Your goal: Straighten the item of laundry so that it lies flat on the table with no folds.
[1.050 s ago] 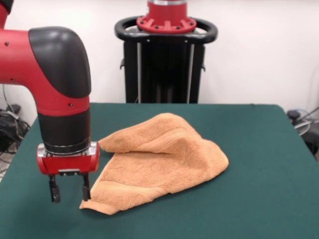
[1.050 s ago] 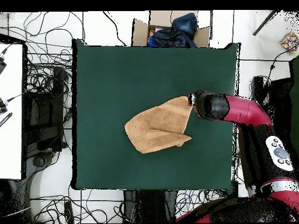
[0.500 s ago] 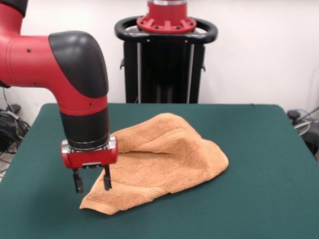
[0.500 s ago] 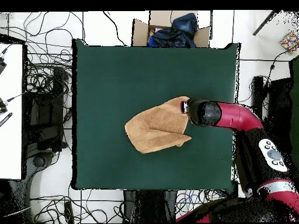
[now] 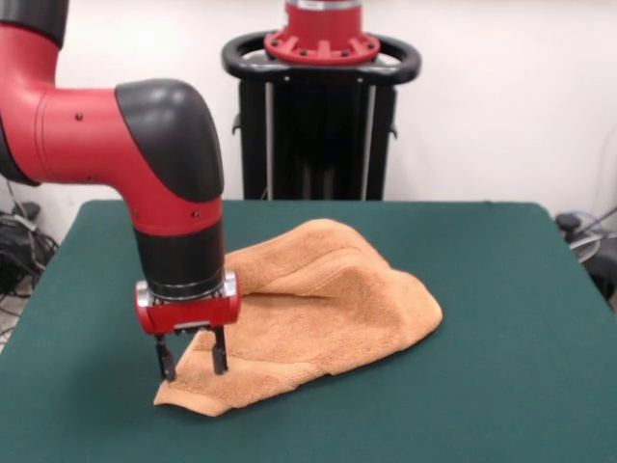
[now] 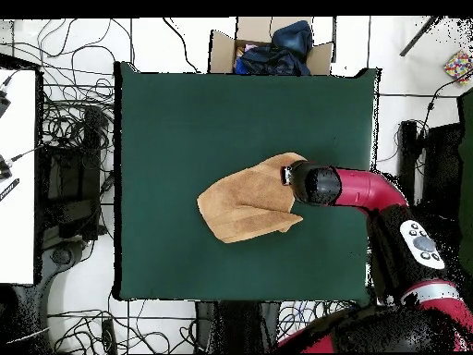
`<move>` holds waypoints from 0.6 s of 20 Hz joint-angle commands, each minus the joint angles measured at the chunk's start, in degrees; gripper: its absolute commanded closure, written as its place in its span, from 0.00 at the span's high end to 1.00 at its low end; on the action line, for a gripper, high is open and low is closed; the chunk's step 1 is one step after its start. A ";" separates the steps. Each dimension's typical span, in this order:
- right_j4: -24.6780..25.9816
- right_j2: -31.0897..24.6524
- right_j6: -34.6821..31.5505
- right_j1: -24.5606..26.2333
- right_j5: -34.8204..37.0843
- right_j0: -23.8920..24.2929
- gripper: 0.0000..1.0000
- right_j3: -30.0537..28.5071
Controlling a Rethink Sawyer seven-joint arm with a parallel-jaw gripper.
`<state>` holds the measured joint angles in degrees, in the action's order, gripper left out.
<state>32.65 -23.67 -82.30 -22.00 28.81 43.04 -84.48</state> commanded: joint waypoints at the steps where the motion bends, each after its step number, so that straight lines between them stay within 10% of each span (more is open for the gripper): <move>1: 4.22 -1.97 3.65 6.48 -3.22 -0.53 1.00 5.20; 12: 4.93 -2.58 4.63 8.73 -3.51 -0.66 1.00 8.92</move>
<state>33.09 -24.08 -82.32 -20.24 28.36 43.04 -82.51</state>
